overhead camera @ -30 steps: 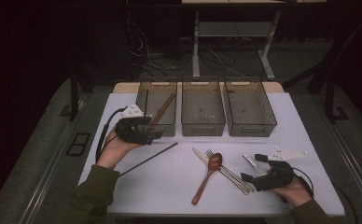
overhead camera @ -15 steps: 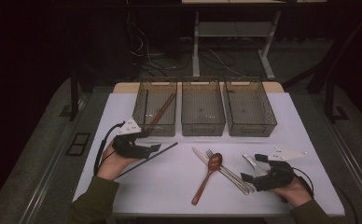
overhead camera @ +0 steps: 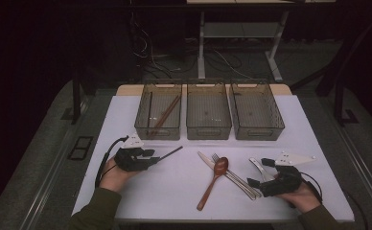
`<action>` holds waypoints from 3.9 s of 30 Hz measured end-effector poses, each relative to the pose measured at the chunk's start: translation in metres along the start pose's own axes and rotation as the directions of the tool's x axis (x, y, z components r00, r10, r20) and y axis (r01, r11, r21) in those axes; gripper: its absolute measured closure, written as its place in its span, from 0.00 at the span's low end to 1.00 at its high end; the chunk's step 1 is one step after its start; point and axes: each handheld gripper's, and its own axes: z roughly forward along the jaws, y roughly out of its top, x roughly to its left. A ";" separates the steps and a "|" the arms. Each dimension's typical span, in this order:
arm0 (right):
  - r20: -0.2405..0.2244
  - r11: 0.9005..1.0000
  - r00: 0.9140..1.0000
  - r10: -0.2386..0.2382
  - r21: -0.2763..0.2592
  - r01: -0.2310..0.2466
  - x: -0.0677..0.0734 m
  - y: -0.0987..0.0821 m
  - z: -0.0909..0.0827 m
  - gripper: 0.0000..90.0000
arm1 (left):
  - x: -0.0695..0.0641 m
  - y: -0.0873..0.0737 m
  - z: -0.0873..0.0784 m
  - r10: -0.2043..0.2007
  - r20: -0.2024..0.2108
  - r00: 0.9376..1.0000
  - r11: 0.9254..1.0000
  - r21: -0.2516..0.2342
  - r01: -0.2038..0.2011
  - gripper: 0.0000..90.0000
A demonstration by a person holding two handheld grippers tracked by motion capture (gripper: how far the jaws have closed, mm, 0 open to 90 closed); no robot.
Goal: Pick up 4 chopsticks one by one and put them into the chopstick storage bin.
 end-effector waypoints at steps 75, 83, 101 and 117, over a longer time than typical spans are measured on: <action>-0.001 1.000 1.000 -0.001 0.003 0.002 -0.001 0.000 0.001 0.01 | -0.001 0.012 -0.006 -0.037 0.053 0.998 0.999 0.026 0.036 0.95; 0.001 1.000 1.000 0.003 0.004 -0.003 -0.001 0.000 0.001 0.01 | -0.006 0.022 -0.007 -0.032 0.059 0.998 0.999 0.016 0.031 0.95; 0.001 1.000 1.000 0.002 0.006 -0.002 0.001 0.000 0.001 0.01 | 0.002 0.049 -0.016 -0.049 0.041 0.998 0.998 -0.049 0.051 0.95; 0.002 1.000 1.000 0.006 0.007 -0.006 0.000 0.000 0.002 0.01 | 0.024 0.089 -0.020 -0.068 0.004 0.998 0.993 -0.094 0.068 0.95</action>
